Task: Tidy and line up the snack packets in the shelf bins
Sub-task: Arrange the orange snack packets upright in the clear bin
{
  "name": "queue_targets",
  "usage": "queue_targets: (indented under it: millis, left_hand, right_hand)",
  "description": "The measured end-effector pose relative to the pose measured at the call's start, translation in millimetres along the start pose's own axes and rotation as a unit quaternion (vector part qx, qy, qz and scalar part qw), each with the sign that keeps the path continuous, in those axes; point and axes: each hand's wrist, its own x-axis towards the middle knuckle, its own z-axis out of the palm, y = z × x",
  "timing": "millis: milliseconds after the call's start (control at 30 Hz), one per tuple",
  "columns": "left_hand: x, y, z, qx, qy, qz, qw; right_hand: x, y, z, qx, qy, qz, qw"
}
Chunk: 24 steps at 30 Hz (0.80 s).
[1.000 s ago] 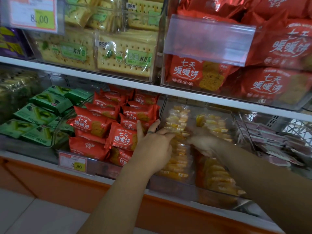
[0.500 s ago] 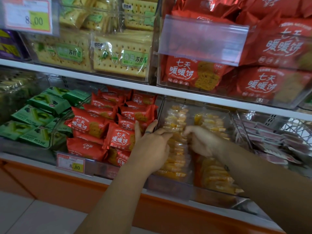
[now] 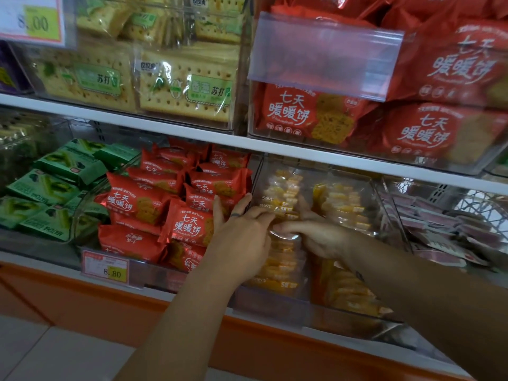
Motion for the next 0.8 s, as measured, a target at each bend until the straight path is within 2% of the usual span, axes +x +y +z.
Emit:
queue_targets:
  millis: [300,467,567,700,800]
  left_hand:
    - [0.1,2.8,-2.1,0.007,-0.008,-0.005,1.0]
    - [0.2,2.1,-1.5,0.003,-0.011,-0.005,1.0]
    - [1.2,2.9,-2.8,-0.011,-0.006,-0.009,1.0]
    - [-0.6,8.5,-7.2,-0.024,0.003,-0.008,1.0]
    - [-5.7,20.4,-8.1,-0.027,0.021,0.012,0.999]
  right_hand:
    - [-2.8,-19.3,-0.8,-0.037,-0.004,0.052,0.998]
    - [-3.1,-20.8,-9.7,-0.14,0.047,0.035,0.988]
    - [-24.5,-40.4,-10.5,-0.292,0.091,-0.017,0.952]
    - [-60.2,-53.2,-16.8,-0.361,0.098,-0.105,0.921]
    - [-98.0,-51.7,-23.7,-0.448,0.144,-0.167,0.866]
